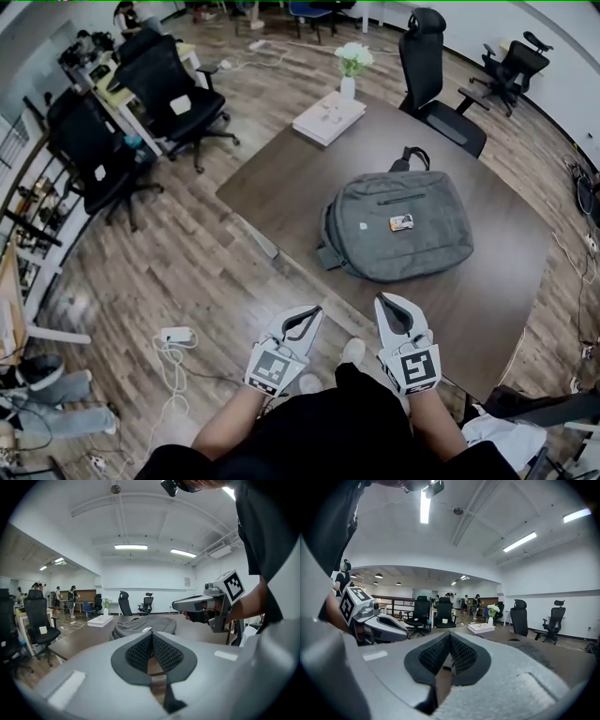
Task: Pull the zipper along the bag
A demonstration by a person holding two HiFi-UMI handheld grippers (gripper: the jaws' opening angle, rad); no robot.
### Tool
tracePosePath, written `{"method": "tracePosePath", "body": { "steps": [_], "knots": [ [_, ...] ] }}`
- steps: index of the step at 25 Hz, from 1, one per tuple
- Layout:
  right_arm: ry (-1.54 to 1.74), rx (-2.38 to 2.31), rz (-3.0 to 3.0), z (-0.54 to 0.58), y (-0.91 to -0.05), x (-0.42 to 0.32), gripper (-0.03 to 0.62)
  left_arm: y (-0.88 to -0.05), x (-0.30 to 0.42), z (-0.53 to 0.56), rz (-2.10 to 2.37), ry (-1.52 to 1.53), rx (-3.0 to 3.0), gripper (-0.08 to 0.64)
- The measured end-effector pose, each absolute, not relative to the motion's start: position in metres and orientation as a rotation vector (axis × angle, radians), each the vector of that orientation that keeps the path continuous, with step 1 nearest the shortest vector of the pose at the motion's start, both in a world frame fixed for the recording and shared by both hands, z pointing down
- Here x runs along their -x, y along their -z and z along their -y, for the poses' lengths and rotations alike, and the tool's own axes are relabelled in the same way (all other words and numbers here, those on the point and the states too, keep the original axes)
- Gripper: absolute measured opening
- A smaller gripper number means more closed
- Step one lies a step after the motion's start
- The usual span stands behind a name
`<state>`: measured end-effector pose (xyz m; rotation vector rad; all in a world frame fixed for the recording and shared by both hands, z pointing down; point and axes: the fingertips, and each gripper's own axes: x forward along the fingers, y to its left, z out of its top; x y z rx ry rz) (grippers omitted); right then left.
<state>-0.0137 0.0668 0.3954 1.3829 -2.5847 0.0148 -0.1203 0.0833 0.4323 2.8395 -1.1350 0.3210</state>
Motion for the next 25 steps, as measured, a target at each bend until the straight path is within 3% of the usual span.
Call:
{"method": "tracePosePath", "body": {
  "steps": [14, 25],
  "knots": [
    [-0.069, -1.291, 2.588, -0.014, -0.426, -0.022, 0.002, -0.458, 0.096, -0.015, 1.196, -0.307, -2.649, 0.017],
    [-0.184, -1.282, 2.621, 0.013, -0.441, -0.043, 0.002, -0.482, 0.082, 0.008, 1.240, -0.514, -2.636, 0.017]
  ]
}}
